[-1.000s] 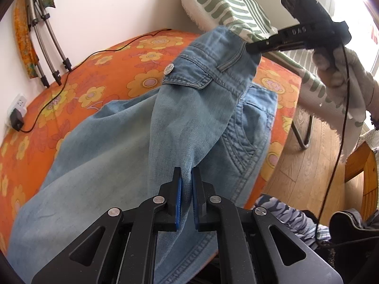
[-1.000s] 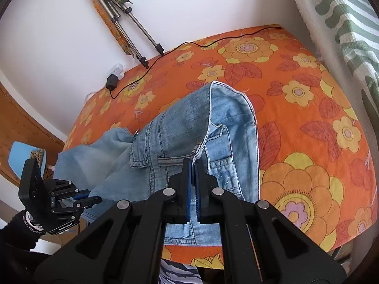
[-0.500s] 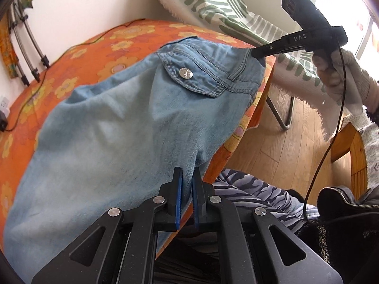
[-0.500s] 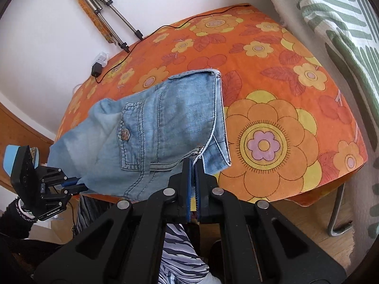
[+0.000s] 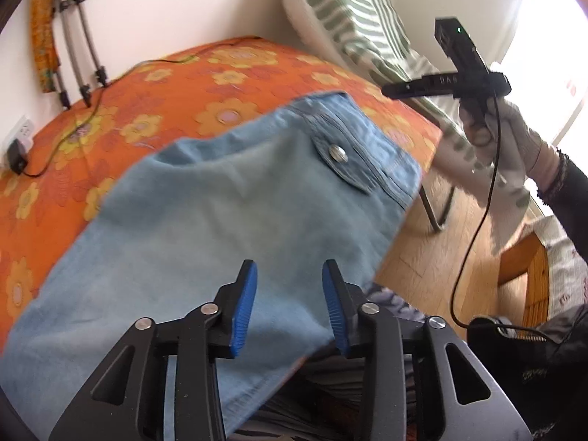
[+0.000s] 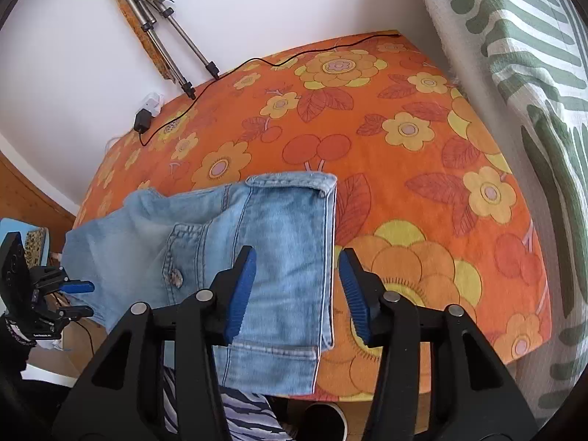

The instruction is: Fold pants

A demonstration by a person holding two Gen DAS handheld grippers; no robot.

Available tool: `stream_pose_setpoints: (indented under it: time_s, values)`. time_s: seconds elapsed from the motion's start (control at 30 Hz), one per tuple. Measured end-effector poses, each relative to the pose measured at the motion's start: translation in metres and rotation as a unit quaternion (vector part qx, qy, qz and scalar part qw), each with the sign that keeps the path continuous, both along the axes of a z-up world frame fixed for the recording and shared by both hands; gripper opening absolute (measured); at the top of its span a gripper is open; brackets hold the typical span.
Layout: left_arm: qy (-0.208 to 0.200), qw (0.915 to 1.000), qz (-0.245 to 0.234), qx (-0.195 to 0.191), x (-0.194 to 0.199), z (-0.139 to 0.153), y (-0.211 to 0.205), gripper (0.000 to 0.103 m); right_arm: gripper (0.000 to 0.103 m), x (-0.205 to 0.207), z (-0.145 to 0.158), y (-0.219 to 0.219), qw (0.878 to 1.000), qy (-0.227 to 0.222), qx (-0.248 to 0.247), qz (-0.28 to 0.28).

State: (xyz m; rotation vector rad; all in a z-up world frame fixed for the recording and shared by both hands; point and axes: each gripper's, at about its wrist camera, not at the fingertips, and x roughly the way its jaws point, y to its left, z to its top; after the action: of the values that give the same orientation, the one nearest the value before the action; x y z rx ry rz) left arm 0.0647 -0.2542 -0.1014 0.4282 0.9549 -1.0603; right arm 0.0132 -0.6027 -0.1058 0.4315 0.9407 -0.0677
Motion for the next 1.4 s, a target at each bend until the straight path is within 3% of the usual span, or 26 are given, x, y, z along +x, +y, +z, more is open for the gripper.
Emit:
stream_pose_setpoints:
  time_s: [0.13,0.23,0.37,0.6,0.7,0.8,0.9,0.97,1.03,1.1,1.4]
  values:
    - [-0.005,0.9993,0.038,-0.004,0.044,0.004,-0.005,0.037,0.056,0.037,-0.013,-0.018,1.000,0.005,0.020,-0.001]
    - [0.022,0.9979,0.060,-0.010,0.085,-0.002,-0.015,0.037,0.056,0.059,-0.026,-0.028,0.999,0.014,0.030,-0.004]
    - [0.037,0.9972,0.064,-0.003,0.122,-0.011,-0.035,0.047,0.056,0.078,-0.040,-0.036,0.999,0.021,0.050,-0.002]
    - [0.007,0.9985,0.038,0.038,0.139,-0.029,-0.064,0.048,0.057,0.097,-0.056,-0.036,0.997,0.027,0.072,0.014]
    - [0.006,0.9981,0.032,0.053,0.140,-0.039,-0.068,0.048,0.064,0.102,-0.058,-0.032,0.997,0.027,0.069,0.021]
    - [0.022,0.9977,0.042,0.048,0.145,-0.046,-0.067,0.048,0.064,0.103,-0.059,-0.032,0.997,0.026,0.066,0.024]
    - [0.027,0.9973,0.054,0.041,0.147,-0.049,-0.065,0.041,0.064,0.102,-0.059,-0.032,0.997,0.026,0.066,0.026]
    - [0.032,0.9970,0.060,0.036,0.149,-0.051,-0.065,0.026,0.064,0.101,-0.059,-0.033,0.997,0.025,0.068,0.024]
    - [0.032,0.9971,0.061,0.032,0.147,-0.051,-0.065,0.017,0.055,0.100,-0.060,-0.032,0.997,0.021,0.066,0.018]
    - [0.012,0.9974,0.060,0.037,0.142,-0.050,-0.069,0.010,0.026,0.099,-0.063,-0.030,0.997,0.021,0.077,0.022]
    - [-0.065,0.9941,0.087,0.003,0.148,-0.023,-0.064,0.001,0.017,0.076,-0.027,-0.013,0.999,-0.043,0.015,-0.010]
